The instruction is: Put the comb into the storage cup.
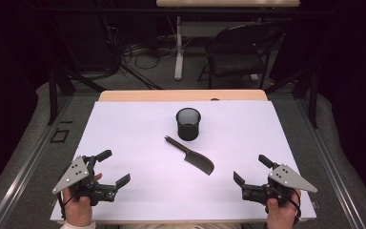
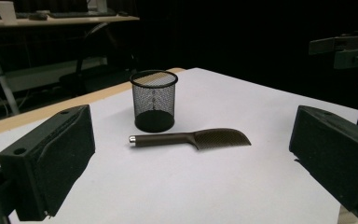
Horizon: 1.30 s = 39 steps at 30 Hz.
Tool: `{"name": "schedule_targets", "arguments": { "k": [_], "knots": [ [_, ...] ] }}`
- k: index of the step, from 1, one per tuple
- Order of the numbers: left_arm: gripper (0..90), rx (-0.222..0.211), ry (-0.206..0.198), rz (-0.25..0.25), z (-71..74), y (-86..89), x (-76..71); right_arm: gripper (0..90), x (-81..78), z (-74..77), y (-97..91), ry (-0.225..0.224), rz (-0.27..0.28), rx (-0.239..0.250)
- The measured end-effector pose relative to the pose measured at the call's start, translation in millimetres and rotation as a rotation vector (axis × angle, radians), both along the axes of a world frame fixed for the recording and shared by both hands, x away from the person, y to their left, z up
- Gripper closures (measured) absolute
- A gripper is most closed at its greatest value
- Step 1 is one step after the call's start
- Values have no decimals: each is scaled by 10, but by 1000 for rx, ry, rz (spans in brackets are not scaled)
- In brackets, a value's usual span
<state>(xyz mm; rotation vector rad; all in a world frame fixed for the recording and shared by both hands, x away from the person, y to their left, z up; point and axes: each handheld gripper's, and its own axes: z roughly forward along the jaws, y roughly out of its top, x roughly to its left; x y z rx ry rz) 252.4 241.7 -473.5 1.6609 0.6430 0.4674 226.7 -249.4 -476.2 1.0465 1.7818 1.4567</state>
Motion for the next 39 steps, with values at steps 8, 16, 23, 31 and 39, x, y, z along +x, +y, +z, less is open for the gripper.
{"name": "schedule_targets", "arguments": {
  "k": [8, 16, 23, 31, 39],
  "knots": [
    [2, 1, 59, 8, -41, -38, 35, 3, 41, -89, 12, 32, 1, -15],
    [2, 40, 87, 4, -79, -134, 16, 1, 82, -121, 33, 38, -1, -19],
    [4, 59, 105, -18, -35, -234, 68, 1, 88, -147, 50, 45, -4, -33],
    [160, 77, 130, 14, 58, -334, 198, 1, 105, -169, 55, 51, -1, -44],
    [239, 85, 171, 23, 87, -424, 366, 3, 136, -196, 58, 74, 10, -36]
  ]
}}
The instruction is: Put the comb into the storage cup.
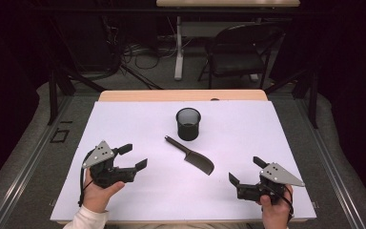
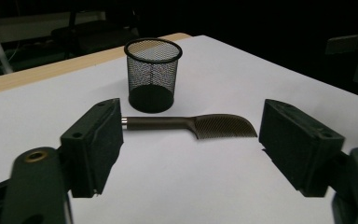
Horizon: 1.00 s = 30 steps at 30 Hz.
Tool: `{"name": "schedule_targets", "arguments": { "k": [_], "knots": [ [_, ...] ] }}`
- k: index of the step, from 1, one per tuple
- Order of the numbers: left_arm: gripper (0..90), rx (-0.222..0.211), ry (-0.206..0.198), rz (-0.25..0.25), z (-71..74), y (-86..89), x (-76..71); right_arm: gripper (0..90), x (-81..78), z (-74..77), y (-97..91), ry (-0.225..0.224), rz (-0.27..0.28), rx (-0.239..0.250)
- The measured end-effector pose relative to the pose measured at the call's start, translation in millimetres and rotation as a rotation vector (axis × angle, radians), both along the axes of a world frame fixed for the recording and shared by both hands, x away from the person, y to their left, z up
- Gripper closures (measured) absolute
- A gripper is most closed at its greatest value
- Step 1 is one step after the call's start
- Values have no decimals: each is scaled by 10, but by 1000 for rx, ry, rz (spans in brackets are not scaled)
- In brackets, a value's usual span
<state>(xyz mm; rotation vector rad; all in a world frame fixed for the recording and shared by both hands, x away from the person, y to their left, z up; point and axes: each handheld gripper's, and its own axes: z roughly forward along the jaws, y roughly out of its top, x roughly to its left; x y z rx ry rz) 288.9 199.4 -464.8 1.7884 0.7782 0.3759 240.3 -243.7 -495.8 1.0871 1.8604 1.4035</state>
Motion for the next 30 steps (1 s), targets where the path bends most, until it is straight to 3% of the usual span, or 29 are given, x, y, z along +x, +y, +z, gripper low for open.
{"name": "schedule_targets", "arguments": {
  "k": [14, 30],
  "knots": [
    [463, 34, 43, 50, 72, -76, 176, 6, 13, -18, 8, 6, 7, -5],
    [553, 90, 68, 61, 204, -281, 484, 7, 30, -40, 17, 20, 11, -21]
  ]
}}
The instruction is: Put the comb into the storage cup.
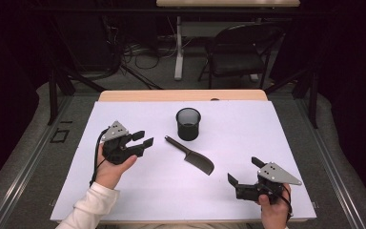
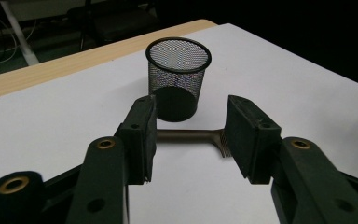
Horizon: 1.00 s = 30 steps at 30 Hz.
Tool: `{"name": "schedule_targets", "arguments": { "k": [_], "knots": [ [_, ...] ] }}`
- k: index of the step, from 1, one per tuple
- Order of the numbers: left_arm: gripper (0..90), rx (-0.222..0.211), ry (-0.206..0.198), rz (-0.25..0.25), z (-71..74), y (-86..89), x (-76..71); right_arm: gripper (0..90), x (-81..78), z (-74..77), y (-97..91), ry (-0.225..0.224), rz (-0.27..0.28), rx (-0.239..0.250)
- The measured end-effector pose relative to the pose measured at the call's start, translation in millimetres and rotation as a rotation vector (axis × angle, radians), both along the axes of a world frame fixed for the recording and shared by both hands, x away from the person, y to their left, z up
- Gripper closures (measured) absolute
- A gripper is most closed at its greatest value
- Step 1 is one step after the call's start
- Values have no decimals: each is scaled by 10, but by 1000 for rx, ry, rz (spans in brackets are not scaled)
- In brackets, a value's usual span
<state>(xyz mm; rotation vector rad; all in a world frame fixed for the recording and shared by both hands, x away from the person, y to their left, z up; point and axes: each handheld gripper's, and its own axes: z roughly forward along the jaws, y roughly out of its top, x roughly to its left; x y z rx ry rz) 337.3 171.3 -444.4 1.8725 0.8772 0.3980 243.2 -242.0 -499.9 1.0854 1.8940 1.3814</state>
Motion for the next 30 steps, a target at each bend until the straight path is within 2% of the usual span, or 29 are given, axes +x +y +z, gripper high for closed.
{"name": "schedule_targets", "arguments": {
  "k": [1, 4, 8, 10, 13, 14, 20, 24, 25, 30],
  "knots": [
    [569, 0, 0, 0, 0, 0, 0, 8, 1, -1, -1, 2, 0, -2],
    [603, 16, 33, -9, 0, -66, 89, 10, 6, -10, 0, 6, 2, 0],
    [630, 29, 36, -5, -7, -116, 139, 12, 10, -17, 0, 10, 3, -4],
    [625, 37, 64, 6, -24, -139, 207, 13, 10, -20, 2, 13, 7, -4],
    [630, 35, 76, 6, -40, -146, 247, 13, 17, -28, 3, 14, 9, -5],
    [631, 34, 97, 8, -58, -151, 289, 14, 19, -32, 4, 17, 11, -5],
    [671, 46, 104, 32, -88, -171, 364, 19, 27, -44, 6, 24, 14, -9],
    [714, 66, 110, 30, -109, -204, 425, 23, 32, -52, 8, 27, 15, -9],
    [742, 81, 109, 33, -124, -228, 450, 24, 33, -53, 9, 28, 17, -10],
    [823, 98, 112, 33, -170, -297, 517, 26, 34, -56, 6, 35, 17, -16]
  ]
}}
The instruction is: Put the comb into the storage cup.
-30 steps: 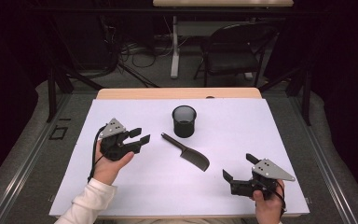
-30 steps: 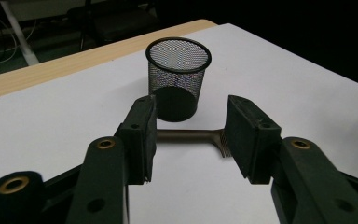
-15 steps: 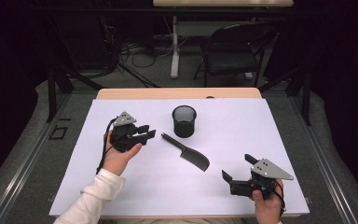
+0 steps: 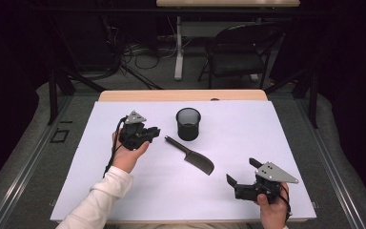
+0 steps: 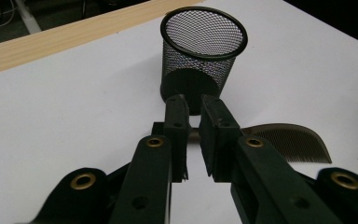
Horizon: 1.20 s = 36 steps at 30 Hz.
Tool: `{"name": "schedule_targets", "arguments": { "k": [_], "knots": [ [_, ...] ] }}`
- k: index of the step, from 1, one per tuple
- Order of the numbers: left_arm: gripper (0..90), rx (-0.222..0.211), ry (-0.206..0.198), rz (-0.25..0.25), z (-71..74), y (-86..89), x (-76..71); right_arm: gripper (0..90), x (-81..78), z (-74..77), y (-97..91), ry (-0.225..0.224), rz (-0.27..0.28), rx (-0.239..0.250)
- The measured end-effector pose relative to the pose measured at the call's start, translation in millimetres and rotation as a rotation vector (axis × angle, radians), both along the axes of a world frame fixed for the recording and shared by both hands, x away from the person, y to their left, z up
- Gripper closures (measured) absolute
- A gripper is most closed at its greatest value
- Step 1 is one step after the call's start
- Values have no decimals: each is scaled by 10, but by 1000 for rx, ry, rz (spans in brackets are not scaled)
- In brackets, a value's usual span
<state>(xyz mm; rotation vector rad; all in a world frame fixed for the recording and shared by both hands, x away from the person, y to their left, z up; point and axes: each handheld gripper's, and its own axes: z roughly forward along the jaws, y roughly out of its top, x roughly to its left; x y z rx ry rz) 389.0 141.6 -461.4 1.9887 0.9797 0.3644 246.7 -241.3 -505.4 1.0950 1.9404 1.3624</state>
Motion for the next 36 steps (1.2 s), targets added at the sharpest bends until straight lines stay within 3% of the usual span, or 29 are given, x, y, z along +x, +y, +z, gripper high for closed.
{"name": "schedule_targets", "arguments": {
  "k": [6, 19, 36],
  "knots": [
    [900, 22, -3, -8, -35, -72, 53, 28, 6, -7, 3, 1, 1, -2],
    [900, 69, 31, -13, -168, -249, 216, 36, 9, -14, 8, 2, 4, 1],
    [900, 125, 77, 19, -375, -403, 428, 43, 16, -21, 7, 6, 6, -7]
  ]
}}
